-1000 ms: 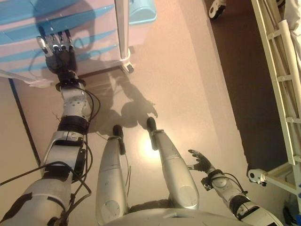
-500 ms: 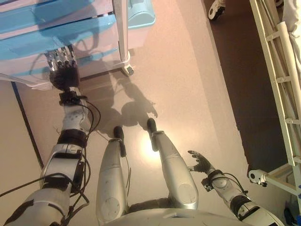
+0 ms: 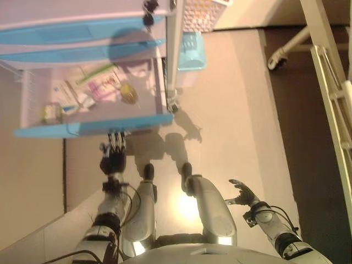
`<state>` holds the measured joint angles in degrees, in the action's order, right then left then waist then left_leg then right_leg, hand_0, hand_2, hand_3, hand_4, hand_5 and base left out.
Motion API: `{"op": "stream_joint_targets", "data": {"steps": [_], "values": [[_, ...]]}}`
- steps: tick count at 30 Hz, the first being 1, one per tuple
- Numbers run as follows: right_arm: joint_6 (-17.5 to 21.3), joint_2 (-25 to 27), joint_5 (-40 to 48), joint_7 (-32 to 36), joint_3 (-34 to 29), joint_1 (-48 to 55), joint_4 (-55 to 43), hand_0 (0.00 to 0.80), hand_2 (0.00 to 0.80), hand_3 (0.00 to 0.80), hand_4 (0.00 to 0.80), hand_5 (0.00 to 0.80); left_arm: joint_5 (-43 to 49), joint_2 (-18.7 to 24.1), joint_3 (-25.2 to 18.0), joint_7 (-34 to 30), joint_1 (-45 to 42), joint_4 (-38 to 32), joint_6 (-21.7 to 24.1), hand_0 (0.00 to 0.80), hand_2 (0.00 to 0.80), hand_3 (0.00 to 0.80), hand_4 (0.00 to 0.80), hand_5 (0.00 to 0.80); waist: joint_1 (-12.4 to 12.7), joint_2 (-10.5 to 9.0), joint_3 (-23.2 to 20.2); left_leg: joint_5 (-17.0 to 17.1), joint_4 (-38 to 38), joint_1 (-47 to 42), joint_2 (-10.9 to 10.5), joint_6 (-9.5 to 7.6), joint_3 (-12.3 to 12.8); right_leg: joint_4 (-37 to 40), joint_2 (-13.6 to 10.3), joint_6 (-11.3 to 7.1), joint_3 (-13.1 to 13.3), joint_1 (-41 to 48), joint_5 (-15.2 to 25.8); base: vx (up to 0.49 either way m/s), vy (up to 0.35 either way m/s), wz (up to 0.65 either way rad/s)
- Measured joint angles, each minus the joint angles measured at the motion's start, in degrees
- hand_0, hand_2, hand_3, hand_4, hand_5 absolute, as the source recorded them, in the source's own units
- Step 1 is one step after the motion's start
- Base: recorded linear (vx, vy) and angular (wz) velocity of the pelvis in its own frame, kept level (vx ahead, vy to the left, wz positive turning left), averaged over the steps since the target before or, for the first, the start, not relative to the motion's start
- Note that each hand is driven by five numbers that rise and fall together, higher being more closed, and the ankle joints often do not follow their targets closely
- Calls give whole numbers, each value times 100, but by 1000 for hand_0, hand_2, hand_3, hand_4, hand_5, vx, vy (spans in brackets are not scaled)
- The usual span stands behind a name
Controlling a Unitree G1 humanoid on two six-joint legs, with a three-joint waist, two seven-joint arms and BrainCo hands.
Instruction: Open the drawer and pick up the medicine
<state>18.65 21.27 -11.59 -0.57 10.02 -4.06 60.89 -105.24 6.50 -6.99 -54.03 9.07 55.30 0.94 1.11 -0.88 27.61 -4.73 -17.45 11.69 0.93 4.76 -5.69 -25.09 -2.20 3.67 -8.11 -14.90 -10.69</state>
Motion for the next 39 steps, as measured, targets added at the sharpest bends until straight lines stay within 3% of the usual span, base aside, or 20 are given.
{"op": "stream_joint_targets", "data": {"steps": [2, 7, 13, 19, 20, 21, 22, 26, 30, 34, 39], "values": [[72, 54, -100, 91, -207, 129, 239, 0, 0, 0, 0, 0, 330, -105, -302, 177, -285, 454, -13, 800, 800, 800, 800, 800, 40, 244, -376, 130, 221, -145, 8, 12, -49, 168, -22, 7, -220, 218, 4, 22, -62, 55], [377, 64, -266, 216, -335, 221, 759, 0, 0, 0, 0, 0, 1536, 93, -972, 755, -993, 1172, -81, 800, 800, 800, 800, 800, 256, 438, -1168, 398, 723, -485, 1, -9, -73, 558, -30, 26, -526, 649, -53, 40, -39, 43], [529, -120, -336, 320, -480, 418, 961, 0, 0, 0, 0, 0, 2621, 352, -964, 885, -1710, 1589, -278, 800, 800, 800, 800, 800, 456, 247, -1739, 464, 923, -613, -67, -73, -90, 602, -108, -27, -618, 754, -151, 37, -24, 18], [542, -324, -334, 353, -487, 651, 1109, 0, 0, 0, 0, 0, 2992, 357, -719, 714, -1783, 1599, -326, 800, 800, 800, 800, 800, 462, 65, -1919, 538, 1089, -662, -153, -174, -121, 606, -158, -95, -556, 761, -131, 5, -5, 7], [551, -323, -335, 350, -489, 641, 1116, 0, 0, 0, 0, 0, 3054, 356, -695, 681, -1724, 1582, -320, 678, 678, 678, 678, 678, 455, 74, -1923, 549, 1097, -685, -160, -170, -118, 609, -161, -102, -542, 788, -127, -8, -7, -3], [573, -324, -334, 341, -489, 643, 1140, 0, 0, 0, 0, 0, 3075, 359, -623, 675, -1677, 1561, -299, 405, 405, 405, 405, 405, 445, 92, -1923, 552, 1107, -734, -161, -170, -117, 631, -163, -108, -539, 839, -123, -8, -5, -4], [621, -322, -332, 327, -489, 638, 1199, 0, 0, 0, 0, 0, 3108, 356, -569, 673, -1669, 1522, -273, 0, 0, 0, 0, 0, 433, 107, -1960, 549, 1127, -749, -162, -173, -112, 641, -164, -111, -533, 839, -125, 0, 0, 0], [768, -319, -303, 225, -523, 672, 1250, 0, 0, 0, 0, 0, 3521, 358, -331, 1071, -1611, 1526, 203, 0, 0, 0, 0, 0, 364, 183, -2036, 575, 1208, -825, -140, -171, -80, 728, -139, -138, -520, 912, -108, 0, 0, 0], [1043, -291, 277, 110, -531, 710, 960, 0, 0, 0, 0, 0, 4676, 372, -237, 2419, -1577, 1632, 964, 0, 0, 0, 0, 0, 303, 201, -2054, 578, 1321, -997, -105, -165, -21, 843, -103, -144, -492, 1050, -95, 3, 20, -5], [1187, -111, 606, -191, -531, 847, -1008, 0, 0, 0, 0, 0, 6333, 372, -203, 3803, -1644, 1637, 1352, 0, 0, 0, 0, 0, 139, 209, -2073, 581, 1397, -1059, -94, -179, 77, 953, -76, -146, -409, 1101, -23, -20, 28, -10], [1371, 147, 536, -491, -526, 814, -2977, 0, 0, 0, 0, 0, 8033, 415, 305, 4624, -1821, 1573, 1668, 0, 0, 0, 0, 0, 24, 189, -2187, 562, 1504, -1161, -100, -244, 160, 1230, -53, -215, -339, 1258, 114, -46, 55, -7]]}}
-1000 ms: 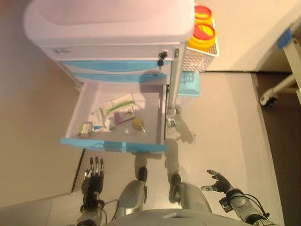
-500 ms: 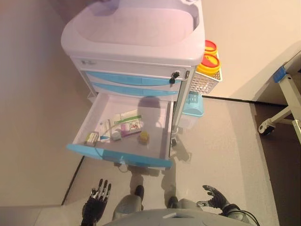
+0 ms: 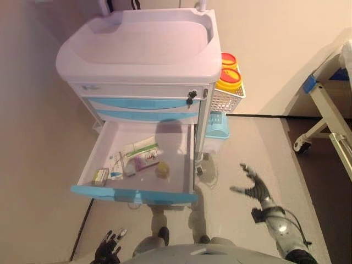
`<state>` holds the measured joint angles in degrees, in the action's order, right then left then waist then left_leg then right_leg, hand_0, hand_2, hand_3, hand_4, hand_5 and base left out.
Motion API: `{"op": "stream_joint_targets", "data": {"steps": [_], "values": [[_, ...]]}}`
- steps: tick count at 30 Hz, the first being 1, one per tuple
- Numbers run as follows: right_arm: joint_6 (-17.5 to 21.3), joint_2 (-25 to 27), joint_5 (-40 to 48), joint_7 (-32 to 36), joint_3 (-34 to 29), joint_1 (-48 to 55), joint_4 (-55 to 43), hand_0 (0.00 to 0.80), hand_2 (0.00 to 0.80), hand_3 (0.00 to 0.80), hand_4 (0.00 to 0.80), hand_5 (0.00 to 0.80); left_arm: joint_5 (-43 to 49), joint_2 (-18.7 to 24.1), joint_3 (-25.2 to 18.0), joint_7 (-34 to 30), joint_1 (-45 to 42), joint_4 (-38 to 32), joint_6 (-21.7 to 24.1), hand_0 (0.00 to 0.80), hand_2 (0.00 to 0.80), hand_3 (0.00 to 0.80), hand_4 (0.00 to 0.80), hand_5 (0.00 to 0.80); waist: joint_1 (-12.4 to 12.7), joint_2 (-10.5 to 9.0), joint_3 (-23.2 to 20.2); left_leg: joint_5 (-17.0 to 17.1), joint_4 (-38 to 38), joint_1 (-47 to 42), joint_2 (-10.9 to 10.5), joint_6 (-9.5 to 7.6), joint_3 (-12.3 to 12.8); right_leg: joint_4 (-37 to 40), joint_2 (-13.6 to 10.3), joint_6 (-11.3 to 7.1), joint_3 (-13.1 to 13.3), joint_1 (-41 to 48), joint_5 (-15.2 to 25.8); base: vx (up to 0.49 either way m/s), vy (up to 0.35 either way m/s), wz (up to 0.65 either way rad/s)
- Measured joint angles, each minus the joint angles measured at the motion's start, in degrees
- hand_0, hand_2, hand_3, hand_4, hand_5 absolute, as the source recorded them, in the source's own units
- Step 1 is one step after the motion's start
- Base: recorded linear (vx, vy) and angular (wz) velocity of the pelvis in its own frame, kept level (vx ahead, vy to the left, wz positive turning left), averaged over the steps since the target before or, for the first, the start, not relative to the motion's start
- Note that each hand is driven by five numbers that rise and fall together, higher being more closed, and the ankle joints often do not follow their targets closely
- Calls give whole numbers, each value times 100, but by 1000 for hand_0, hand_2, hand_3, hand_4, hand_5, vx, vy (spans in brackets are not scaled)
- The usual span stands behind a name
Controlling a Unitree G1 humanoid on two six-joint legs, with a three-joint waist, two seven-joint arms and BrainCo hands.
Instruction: Open the drawer and pick up the medicine
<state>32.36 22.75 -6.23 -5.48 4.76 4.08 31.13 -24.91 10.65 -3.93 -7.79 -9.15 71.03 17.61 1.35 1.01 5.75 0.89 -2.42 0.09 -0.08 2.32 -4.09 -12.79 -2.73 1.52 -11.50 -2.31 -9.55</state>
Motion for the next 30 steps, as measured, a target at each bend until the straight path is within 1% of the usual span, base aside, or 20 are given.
{"op": "stream_joint_targets", "data": {"steps": [1, 4, 7, 8, 11, 12, 14, 16, 17, 18, 21, 24, 27, 30], "values": [[98, 108, -176, -43, 3, -39, -401, 0, 0, 0, 0, 0, 332, 36, 188, 128, -31, -9, 57, 0, 0, 0, 0, 0, -9, -1, -2, -6, 8, 0, -1, -15, 37, 55, 10, -19, 16, 14, 19, -43, 60, -6], [438, 494, -557, -43, 155, -286, -903, 0, 0, 0, 0, 0, 817, 123, 396, 280, -66, 1, 113, 0, 0, 0, 0, 0, -4, 1, -23, 18, 83, -49, -4, -56, 73, 180, -8, -54, 19, 92, 74, -42, 46, -1], [771, 782, -843, 42, 446, -672, -988, 0, 0, 0, 0, 0, 936, 182, 420, 319, -73, 57, 80, 0, 0, 0, 0, 0, 22, 8, -23, 35, 91, -48, -8, -82, 69, 260, -39, -91, -41, 173, 99, -22, 11, 10], [820, 880, -915, 101, 643, -827, -994, 0, 0, 0, 0, 0, 958, 186, 418, 320, -80, 63, 33, 0, 0, 0, 0, 0, 52, 18, -32, 38, 99, -64, -9, -88, 70, 335, -39, -98, -67, 216, 117, -26, 7, 17], [900, 962, -1195, 216, 1103, -1179, -1002, 0, 0, 0, 0, 0, 1159, 185, 419, 321, -71, 76, -7, 0, 0, 0, 0, 0, 206, 25, -39, 56, 107, -37, -17, -99, -4, 458, -42, -112, -194, 298, 156, -28, 5, 21], [882, 981, -1346, 223, 1308, -1311, -995, 0, 0, 0, 0, 0, 1166, 184, 420, 320, -75, 70, -7, 0, 0, 0, 0, 0, 315, 40, -39, 64, 109, -34, -24, -97, -52, 496, -44, -112, -252, 330, 166, -35, 6, 27], [792, 986, -1705, 230, 1681, -1550, -990, 0, 0, 0, 0, 0, 1204, 185, 418, 319, -87, 66, -7, 0, 0, 0, 0, 0, 438, 61, -45, 74, 110, -30, -46, -90, -174, 581, -49, -116, -374, 402, 170, -41, 4, 31], [686, 977, -2043, 203, 1889, -1727, -942, 0, 0, 0, 0, 0, 1285, 184, 419, 309, -88, 47, 0, 0, 0, 0, 0, 0, 646, 92, -53, 89, 108, 24, -101, -84, -285, 605, -60, -116, -502, 440, 171, -43, -4, 36], [554, 985, -2280, 186, 2042, -1869, -868, 0, 0, 0, 0, 0, 1333, 190, 418, 308, -80, 47, -1, 0, 0, 0, 0, 0, 659, 100, -52, 110, 109, 55, -103, -81, -368, 657, -62, -121, -600, 466, 175, -37, -2, 44], [427, 975, -2474, 186, 2138, -1966, -794, 0, 0, 0, 0, 0, 1387, 193, 419, 306, -71, 37, 2, 0, 0, 0, 0, 0, 747, 110, -52, 141, 123, 84, -113, -80, -398, 680, -64, -123, -677, 490, 178, -32, -2, 42], [24, 970, -2783, 191, 2389, -2232, -509, 0, 0, 0, 0, 0, 1597, 200, 420, 303, -34, 4, 1, 0, 0, 0, 0, 0, 963, 109, -50, 188, 138, 174, -142, -70, -498, 722, -59, -120, -790, 495, 184, -24, 5, 34], [-256, 944, -3007, 188, 2525, -2289, -223, 0, 0, 0, 0, 0, 1854, 234, 424, 291, -29, 3, 0, 0, 0, 0, 0, 0, 1093, 83, -35, 228, 188, 161, -182, -67, -630, 833, -53, -122, -851, 595, 183, -28, 28, 31], [-397, 805, -3251, 176, 2561, -2316, 112, 0, 0, 0, 0, 0, 2048, 324, 428, 283, -21, 4, 1, 0, 0, 0, 0, 0, 1142, 19, 27, 237, 193, 181, -195, -68, -714, 883, -54, -124, -943, 633, 183, -23, 36, 19], [-481, 723, -3570, 66, 2673, -2316, 315, 0, 0, 0, 0, 0, 2051, 397, 428, 276, 2, 3, 4, 0, 0, 0, 0, 0, 1181, -41, 88, 237, 197, 184, -203, -67, -725, 901, -57, -130, -959, 658, 181, -1, 10, 2]]}}
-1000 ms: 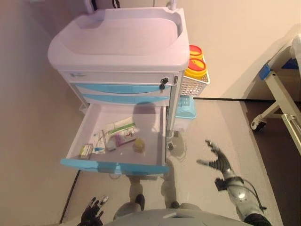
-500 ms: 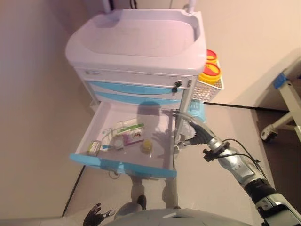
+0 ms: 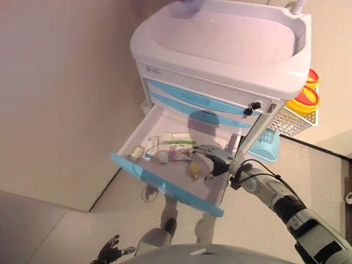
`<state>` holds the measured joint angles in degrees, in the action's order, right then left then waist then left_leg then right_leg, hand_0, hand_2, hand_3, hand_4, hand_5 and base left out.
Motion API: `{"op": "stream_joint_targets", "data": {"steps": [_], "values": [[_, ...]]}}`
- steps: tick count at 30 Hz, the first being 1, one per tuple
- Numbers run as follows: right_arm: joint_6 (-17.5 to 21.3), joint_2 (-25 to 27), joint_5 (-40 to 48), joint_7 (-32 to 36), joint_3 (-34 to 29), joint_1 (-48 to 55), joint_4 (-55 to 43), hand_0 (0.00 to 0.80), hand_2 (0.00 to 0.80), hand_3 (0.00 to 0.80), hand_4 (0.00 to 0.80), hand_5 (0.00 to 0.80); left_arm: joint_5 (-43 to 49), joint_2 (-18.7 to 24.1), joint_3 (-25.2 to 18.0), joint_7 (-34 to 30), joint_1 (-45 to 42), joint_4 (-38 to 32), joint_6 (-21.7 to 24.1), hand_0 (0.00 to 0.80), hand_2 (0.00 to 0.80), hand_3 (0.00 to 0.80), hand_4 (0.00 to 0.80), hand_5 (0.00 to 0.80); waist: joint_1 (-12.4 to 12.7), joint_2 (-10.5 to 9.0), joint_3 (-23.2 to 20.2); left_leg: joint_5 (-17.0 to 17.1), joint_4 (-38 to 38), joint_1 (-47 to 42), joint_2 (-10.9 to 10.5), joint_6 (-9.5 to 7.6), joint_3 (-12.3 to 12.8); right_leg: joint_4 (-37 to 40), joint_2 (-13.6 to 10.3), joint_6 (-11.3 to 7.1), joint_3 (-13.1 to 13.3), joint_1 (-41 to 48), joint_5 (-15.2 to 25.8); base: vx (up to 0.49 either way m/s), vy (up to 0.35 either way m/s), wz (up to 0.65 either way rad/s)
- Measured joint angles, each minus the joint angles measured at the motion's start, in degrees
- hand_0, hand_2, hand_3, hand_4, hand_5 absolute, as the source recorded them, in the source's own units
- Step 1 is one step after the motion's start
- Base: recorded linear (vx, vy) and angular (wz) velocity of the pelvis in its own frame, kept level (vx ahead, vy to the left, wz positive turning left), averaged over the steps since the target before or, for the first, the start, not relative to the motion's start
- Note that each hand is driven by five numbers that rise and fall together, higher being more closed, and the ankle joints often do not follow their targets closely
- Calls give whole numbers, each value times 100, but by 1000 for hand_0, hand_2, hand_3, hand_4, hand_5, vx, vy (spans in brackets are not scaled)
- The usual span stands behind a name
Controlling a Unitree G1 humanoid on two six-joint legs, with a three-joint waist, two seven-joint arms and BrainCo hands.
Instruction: Open the drawer and pick up the medicine
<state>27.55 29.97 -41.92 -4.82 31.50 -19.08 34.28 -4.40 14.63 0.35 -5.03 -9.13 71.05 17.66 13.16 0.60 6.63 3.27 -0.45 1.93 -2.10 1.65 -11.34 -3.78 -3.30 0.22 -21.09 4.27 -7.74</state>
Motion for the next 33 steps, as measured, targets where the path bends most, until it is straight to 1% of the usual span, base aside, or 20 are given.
{"op": "stream_joint_targets", "data": {"steps": [2, 4, 7, 11, 14, 18, 22, 25, 33], "values": [[-36, -26, -112, -137, 34, 0, 160, 0, 0, 0, 0, 0, 2, -5, 66, 31, 63, -11, 15, 0, 0, 0, 0, 0, 65, -20, 25, 2, -1, 29, -6, -2, -14, 34, 6, -14, -12, 0, 10, -8, 23, 5], [-142, -61, -232, -266, 44, 0, 286, 0, 0, 0, 0, 0, 3, -7, 174, 40, 118, -18, 59, 0, 0, 0, 0, 0, 89, -36, 40, 9, -3, 68, -16, -1, -53, 71, 11, -20, -46, -3, 15, -25, 21, 10], [-241, -113, -336, -484, 44, -1, 412, 0, 0, 0, 0, 0, 2, -9, 227, 39, 143, -61, 141, 0, 0, 0, 0, 0, 95, -17, 112, 10, -3, 91, -35, 1, -127, 80, 4, -21, -124, 5, 15, -29, 18, 12], [-350, -164, -435, -679, 47, -10, 462, 0, 0, 0, 0, 0, 1, -9, 243, 32, 188, -60, 172, 0, 0, 0, 0, 0, 131, -4, 215, 12, -3, 115, -42, 3, -142, 100, 4, -21, -140, -2, 15, -15, 28, 3], [-424, -202, -437, -878, 47, -15, 637, 0, 0, 0, 0, 0, -3, -10, 274, 30, 200, -67, 267, 0, 0, 0, 0, 0, 144, 5, 241, 13, -3, 134, -60, 3, -159, 124, -3, -22, -145, -3, 15, -7, 34, 4], [-534, -299, -437, -1122, 45, -24, 835, 0, 0, 0, 0, 0, -3, -11, 289, 30, 204, -65, 268, 0, 0, 0, 0, 0, 152, 9, 248, 13, -3, 138, -67, 2, -162, 152, -4, -24, -154, 12, 17, 10, 35, 2], [-586, -438, -456, -1238, 44, -32, 989, 0, 0, 0, 0, 0, -4, -24, 359, 27, 204, -66, 276, 0, 0, 0, 0, 0, 177, 49, 281, 13, -3, 143, -69, 2, -169, 160, -2, -28, -160, 14, 19, 0, 0, 0], [-588, -449, -501, -1243, 46, -73, 1055, 0, 0, 0, 0, 0, -5, -28, 389, 21, 202, -65, 281, 0, 0, 0, 0, 0, 232, 70, 305, 14, -4, 147, -74, 1, -184, 168, -2, -30, -175, 20, 21, 3, 3, 1], [-630, -472, -502, -1243, 55, -319, 1062, 0, 0, 0, 0, 0, -5, -34, 391, -42, 194, -67, 337, 0, 0, 0, 0, 0, 258, 86, 373, 19, -13, 168, -92, -3, -268, 182, -1, -30, -185, 36, 20, 13, 12, 5]]}}
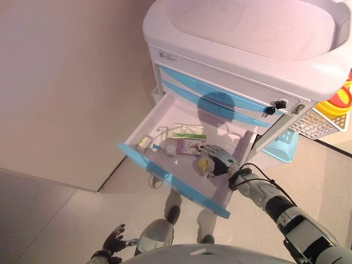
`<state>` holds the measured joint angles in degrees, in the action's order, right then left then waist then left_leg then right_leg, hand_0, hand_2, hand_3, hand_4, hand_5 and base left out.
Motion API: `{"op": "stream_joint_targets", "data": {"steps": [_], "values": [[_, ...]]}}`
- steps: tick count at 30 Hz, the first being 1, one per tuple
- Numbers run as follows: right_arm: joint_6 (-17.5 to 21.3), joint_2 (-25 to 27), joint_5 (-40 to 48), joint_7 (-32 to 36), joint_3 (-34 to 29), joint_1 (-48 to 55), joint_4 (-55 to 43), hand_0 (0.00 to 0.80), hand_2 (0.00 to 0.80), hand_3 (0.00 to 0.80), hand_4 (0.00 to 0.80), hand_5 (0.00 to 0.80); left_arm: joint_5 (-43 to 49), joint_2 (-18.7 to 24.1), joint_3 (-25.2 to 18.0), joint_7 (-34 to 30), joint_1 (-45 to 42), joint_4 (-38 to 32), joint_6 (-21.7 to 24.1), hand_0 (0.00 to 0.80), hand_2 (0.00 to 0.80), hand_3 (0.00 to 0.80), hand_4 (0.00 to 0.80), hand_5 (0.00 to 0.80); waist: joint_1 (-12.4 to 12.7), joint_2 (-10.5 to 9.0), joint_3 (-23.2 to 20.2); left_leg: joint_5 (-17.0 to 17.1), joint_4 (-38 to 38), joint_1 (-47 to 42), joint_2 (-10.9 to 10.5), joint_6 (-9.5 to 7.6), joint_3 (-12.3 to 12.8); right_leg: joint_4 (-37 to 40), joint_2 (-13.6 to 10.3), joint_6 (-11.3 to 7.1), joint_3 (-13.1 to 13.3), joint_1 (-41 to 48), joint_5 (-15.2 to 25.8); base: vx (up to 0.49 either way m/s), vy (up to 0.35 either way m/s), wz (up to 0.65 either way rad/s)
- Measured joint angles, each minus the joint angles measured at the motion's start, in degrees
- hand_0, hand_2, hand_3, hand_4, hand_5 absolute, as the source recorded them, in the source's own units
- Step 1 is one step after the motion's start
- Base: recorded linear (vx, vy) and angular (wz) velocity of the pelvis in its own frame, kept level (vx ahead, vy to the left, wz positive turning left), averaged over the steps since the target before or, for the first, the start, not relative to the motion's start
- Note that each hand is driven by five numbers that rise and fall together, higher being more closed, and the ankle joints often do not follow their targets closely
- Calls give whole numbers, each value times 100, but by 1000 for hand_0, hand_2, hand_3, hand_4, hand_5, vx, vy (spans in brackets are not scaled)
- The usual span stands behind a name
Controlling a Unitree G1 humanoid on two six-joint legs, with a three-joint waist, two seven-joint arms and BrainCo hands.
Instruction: Open the drawer and pick up the medicine
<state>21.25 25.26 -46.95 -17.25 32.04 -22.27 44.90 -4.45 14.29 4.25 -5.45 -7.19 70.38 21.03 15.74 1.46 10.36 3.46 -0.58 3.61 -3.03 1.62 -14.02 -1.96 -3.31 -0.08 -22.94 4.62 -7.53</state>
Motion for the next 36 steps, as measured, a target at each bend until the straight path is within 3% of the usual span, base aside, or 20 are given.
{"op": "stream_joint_targets", "data": {"steps": [13, 36], "values": [[-48, -151, -45, 17, 30, -43, 43, 0, 0, 0, 0, 0, 0, -1, -2, -17, 7, 4, 42, 0, 0, 0, 0, 0, 120, 10, 41, 11, -3, 12, -14, 2, -49, 2, -5, -5, -71, 15, -3, 2, 2, 1], [-502, -183, -172, 105, 32, -42, 226, 0, 0, 0, 0, 0, -3, -1, 2, -14, 50, -12, 42, 0, 0, 0, 0, 0, 147, 8, 94, 23, -3, 40, -20, 0, -63, -8, -10, -13, -106, -2, -8, 1, 0, 1]]}}
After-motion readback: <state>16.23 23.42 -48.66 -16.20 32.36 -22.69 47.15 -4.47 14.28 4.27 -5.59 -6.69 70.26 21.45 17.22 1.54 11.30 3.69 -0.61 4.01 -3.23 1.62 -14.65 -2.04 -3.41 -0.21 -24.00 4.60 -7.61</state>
